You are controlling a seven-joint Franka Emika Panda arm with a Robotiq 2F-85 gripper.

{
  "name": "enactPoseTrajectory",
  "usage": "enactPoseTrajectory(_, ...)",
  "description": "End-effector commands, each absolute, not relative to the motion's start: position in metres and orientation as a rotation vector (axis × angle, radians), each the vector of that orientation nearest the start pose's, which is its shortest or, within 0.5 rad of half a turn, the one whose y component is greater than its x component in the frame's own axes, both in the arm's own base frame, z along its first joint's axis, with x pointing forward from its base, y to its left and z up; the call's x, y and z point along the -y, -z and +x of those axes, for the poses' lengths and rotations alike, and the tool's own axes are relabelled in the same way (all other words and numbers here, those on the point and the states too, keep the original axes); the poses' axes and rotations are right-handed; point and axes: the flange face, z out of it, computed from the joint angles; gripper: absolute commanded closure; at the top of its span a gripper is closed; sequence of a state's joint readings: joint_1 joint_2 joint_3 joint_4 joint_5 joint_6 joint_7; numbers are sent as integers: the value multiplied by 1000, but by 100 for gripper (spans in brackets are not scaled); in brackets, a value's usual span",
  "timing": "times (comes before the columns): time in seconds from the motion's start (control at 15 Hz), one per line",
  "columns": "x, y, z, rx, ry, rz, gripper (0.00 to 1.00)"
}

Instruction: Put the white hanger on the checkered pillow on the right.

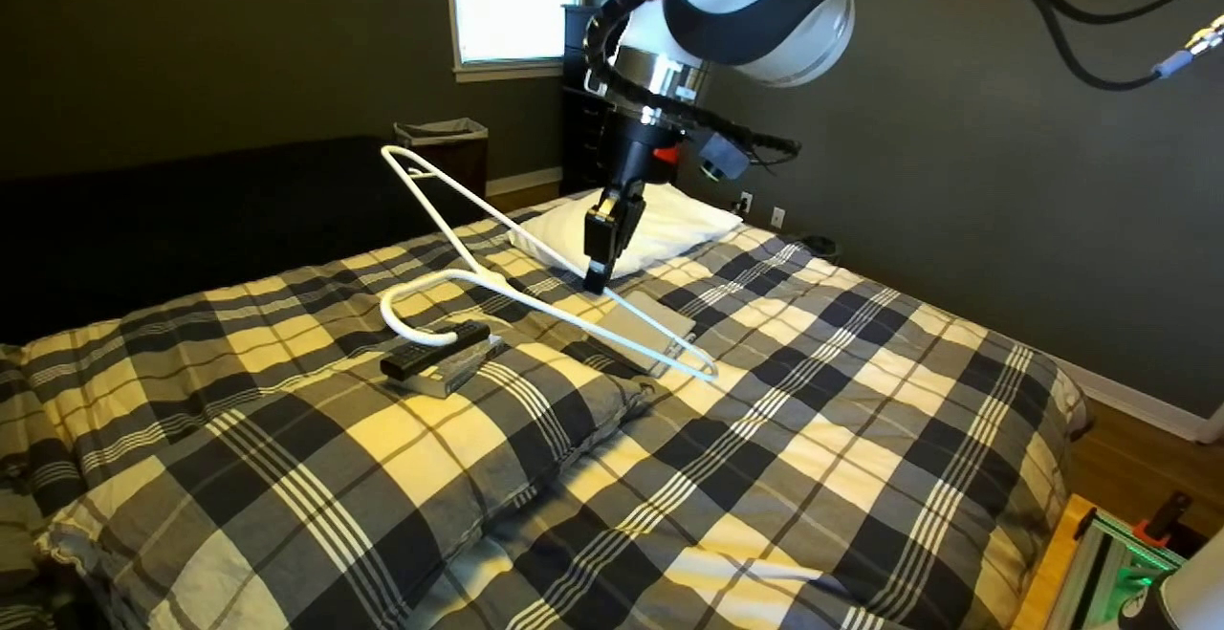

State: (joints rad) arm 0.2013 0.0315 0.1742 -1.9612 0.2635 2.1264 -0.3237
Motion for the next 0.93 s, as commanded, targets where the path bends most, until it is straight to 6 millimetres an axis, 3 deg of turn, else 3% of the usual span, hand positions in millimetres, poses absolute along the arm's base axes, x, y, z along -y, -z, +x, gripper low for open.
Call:
enactPoseTrajectory(0.0, -219, -492, 587, 838, 139, -2765, 98)
enactPoseTrajectory(0.33, -229, -511, 632, 814, 87, -2758, 98)
enactPoseTrajectory(0.47, -239, -530, 646, 863, 153, -2732, 98)
enactPoseTrajectory(0.53, -229, -518, 629, 829, 142, -2745, 91)
enactPoseTrajectory(0.8, -238, -531, 644, 851, 180, -2727, 91)
enactPoseTrajectory(0.87, -244, -532, 644, 818, 201, -2714, 98)
